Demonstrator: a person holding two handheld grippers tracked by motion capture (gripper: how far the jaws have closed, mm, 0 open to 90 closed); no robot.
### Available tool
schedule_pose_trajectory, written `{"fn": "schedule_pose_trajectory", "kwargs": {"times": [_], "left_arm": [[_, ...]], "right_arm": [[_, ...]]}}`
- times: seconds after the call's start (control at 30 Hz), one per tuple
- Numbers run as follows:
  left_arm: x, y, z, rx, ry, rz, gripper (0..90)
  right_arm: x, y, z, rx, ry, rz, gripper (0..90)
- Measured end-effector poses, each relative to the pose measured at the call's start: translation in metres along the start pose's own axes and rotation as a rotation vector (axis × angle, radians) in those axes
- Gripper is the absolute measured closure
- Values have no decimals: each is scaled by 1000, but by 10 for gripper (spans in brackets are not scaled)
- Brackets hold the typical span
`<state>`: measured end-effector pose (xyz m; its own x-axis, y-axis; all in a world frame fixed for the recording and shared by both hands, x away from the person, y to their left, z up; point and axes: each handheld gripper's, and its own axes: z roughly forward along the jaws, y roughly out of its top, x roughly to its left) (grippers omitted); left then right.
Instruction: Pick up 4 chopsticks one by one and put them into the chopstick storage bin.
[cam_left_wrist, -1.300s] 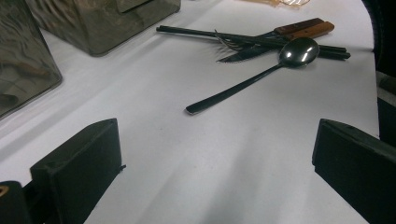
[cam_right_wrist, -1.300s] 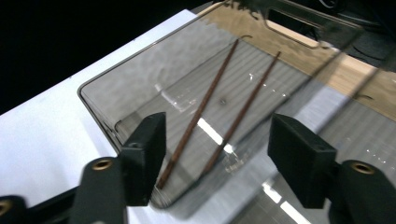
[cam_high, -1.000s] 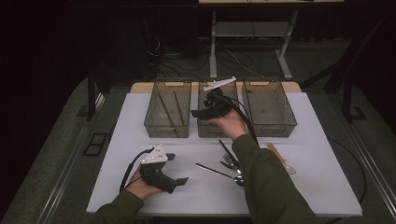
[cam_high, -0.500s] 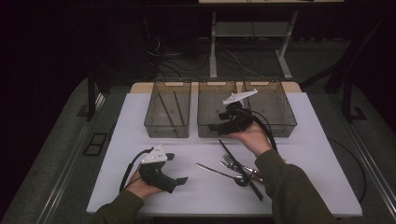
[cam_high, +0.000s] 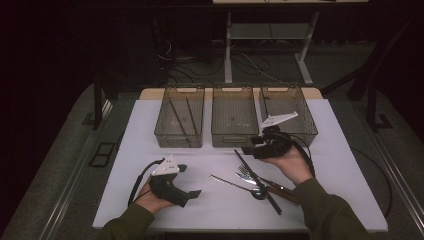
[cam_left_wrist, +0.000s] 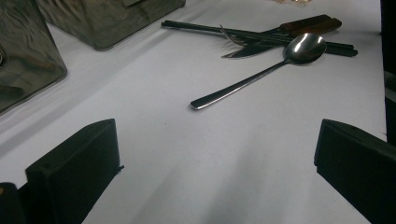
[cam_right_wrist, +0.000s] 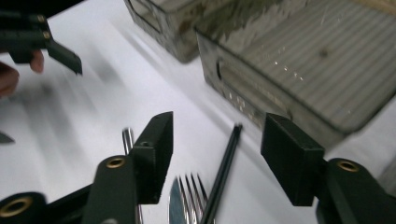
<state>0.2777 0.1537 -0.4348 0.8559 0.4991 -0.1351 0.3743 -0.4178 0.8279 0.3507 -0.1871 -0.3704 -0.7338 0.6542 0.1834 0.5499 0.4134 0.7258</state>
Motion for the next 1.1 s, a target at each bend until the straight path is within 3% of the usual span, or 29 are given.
{"fn": "schedule_pose_trajectory", "kwargs": {"times": [0.33,0.6,1.1], "left_arm": [[0,0,1,6,2,-2,0],[0,0,-1,0,3,0,0],[-1,1,-1,-3,3,2,0]], "right_arm": [[-5,-41,-3,40,-5,37,585],[-2,-57,-3,66,-13,43,687],[8,-90,-13,123,2,40,786]]}}
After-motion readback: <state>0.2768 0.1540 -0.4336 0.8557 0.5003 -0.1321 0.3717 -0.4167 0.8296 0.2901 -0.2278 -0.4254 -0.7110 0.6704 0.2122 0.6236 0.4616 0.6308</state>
